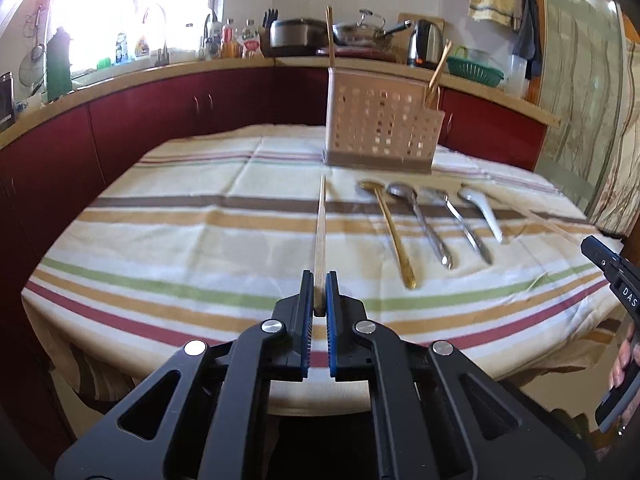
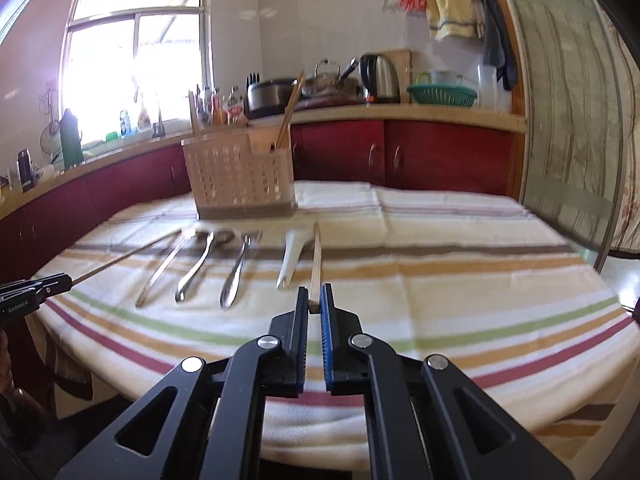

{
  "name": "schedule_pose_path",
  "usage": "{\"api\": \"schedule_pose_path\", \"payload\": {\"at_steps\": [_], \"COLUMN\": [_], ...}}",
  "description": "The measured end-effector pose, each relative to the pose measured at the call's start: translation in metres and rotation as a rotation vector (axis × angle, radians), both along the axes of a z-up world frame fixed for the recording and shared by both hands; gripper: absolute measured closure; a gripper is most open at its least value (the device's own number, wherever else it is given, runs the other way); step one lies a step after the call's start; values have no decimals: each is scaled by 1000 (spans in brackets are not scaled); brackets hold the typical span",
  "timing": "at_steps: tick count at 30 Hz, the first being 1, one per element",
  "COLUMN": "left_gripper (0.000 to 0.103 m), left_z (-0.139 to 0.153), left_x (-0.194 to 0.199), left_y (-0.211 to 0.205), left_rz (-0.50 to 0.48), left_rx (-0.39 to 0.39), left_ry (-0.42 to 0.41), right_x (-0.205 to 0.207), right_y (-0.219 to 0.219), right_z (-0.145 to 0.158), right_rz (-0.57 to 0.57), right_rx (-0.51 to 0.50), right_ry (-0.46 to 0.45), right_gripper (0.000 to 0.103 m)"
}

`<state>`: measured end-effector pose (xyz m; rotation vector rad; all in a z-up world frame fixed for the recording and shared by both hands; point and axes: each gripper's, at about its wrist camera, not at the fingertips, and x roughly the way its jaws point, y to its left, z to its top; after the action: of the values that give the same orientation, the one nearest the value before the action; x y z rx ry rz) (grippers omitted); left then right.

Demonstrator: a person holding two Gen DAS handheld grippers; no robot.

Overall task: Organize utensils
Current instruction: 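Lift both held chopsticks and carry them over the beige caddy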

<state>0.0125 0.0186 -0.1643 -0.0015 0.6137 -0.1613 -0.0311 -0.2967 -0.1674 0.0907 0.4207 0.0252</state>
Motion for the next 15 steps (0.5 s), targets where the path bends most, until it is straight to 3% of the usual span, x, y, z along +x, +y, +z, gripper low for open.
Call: {"api": "schedule_pose_path", "payload": {"at_steps": [10,15], "left_gripper": [96,96], "left_z": [55,82], "left_x": [-6,0], "left_y": [19,25], "left_rz": [20,5], "left_rx": [-43,-73], "left_ry": [-97,-103], "right_x": [-4,5], "right_y": [-6,-6], "right_z": [52,76], "right_rz": [-16,-8], "right_rx": [4,6], "right_ry": [-120,-163], "right_gripper": [96,96]}}
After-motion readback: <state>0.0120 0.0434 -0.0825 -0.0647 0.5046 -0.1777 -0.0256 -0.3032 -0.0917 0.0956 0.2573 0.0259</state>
